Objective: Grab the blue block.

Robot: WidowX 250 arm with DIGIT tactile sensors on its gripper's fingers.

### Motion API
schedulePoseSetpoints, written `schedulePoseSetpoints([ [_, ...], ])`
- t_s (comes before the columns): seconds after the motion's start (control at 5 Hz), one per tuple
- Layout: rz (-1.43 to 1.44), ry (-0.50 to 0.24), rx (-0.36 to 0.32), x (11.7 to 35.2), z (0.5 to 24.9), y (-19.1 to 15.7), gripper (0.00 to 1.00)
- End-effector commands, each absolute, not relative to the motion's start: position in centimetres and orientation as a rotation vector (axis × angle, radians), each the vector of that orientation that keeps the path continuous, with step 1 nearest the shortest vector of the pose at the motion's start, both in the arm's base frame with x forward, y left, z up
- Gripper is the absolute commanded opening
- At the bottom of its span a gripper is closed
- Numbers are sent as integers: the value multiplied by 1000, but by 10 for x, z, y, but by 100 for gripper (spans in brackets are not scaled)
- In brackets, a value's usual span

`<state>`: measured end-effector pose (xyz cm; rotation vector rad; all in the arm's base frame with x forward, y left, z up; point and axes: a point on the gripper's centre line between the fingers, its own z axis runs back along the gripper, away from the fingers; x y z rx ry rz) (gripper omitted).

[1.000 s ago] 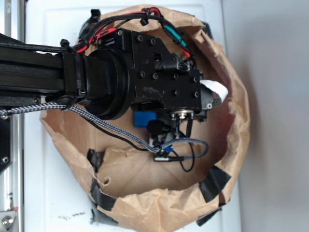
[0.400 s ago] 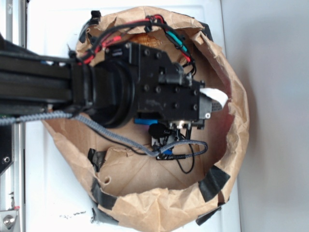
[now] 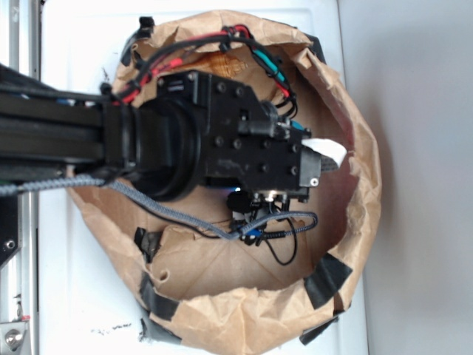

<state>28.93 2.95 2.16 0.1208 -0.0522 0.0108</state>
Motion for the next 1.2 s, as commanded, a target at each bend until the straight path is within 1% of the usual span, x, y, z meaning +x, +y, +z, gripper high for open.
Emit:
schedulePoseSetpoints([
  [0.0,17,-109,75,284,48,36,0],
  [0.2,2,-156,7,261,86,43,0],
  [0.4,-24,-175,-67,245,107,50,0],
  [0.6,-36,-195,-77,239,112,51,0],
  [0.8,-52,-200,-50,239,108,47,0],
  [1.0,-3,-288,212,237,108,36,72],
])
